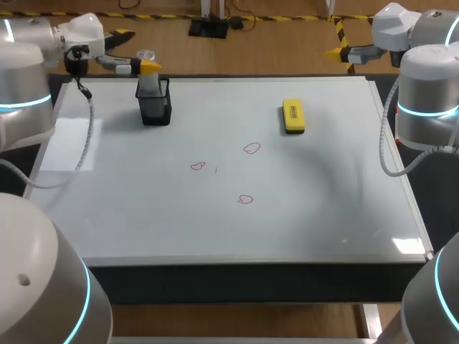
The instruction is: Pick up the inspection probe, press it on each red-marked spot on the whiteboard one by one, put down the probe, pick up the eraser, and wipe off all the red marks.
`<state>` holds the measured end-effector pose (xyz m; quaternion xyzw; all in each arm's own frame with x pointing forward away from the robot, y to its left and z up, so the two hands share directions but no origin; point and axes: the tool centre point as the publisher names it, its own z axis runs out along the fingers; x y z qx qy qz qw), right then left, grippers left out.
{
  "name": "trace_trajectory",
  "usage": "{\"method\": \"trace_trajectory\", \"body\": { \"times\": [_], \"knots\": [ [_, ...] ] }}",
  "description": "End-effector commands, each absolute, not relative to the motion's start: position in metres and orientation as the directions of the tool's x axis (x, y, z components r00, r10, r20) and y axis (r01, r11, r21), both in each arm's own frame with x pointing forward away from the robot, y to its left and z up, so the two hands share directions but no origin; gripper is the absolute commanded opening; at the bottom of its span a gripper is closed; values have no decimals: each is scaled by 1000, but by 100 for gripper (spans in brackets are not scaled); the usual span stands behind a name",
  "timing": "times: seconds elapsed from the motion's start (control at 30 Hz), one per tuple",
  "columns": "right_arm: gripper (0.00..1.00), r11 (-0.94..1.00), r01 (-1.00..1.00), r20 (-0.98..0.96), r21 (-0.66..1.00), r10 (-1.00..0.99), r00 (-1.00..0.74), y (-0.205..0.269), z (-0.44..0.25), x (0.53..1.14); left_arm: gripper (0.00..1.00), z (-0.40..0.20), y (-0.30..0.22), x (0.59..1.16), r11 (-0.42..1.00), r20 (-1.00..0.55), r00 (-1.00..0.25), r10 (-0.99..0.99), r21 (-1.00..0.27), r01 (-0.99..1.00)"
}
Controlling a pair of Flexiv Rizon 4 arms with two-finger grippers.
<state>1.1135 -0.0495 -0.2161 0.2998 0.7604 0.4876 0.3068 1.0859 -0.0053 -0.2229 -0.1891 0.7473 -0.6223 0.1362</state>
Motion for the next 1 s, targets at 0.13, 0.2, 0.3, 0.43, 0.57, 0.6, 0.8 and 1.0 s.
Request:
{"method": "trace_trajectory", "body": {
  "times": [0.13, 0.2, 0.3, 0.43, 0.57, 0.6, 0.8, 1.0],
  "knots": [
    [100, 345, 158, -174, 925, 755, -633, -50, -216, 1114, 100, -239, -6, 1099, 113, 36, -965, -261, -991, -68],
    [100, 345, 158, -174, 925, 755, -633, -50, -216, 1114, 100, -242, -9, 1101, 111, 35, -974, -224, -992, -61],
    [100, 345, 158, -174, 925, 755, -633, -50, -216, 1114, 100, -249, -10, 1103, 99, 37, -983, -181, -994, -55],
    [100, 345, 158, -174, 925, 755, -633, -50, -216, 1114, 100, -258, -13, 1105, 67, 44, -988, -148, -996, -54],
    [100, 345, 158, -174, 925, 755, -633, -50, -216, 1114, 100, -266, -13, 1105, 21, 49, -991, -125, -998, -52],
    [100, 345, 158, -174, 925, 755, -633, -50, -216, 1114, 100, -268, -12, 1106, 4, 56, -991, -120, -998, -57],
    [100, 345, 158, -174, 925, 755, -633, -50, -216, 1114, 100, -276, -17, 1109, -17, 61, -994, -94, -998, -60],
    [100, 345, 158, -174, 925, 755, -633, -50, -216, 1114, 100, -279, -26, 1114, -27, 60, -996, -69, -998, -58]
  ]
}}
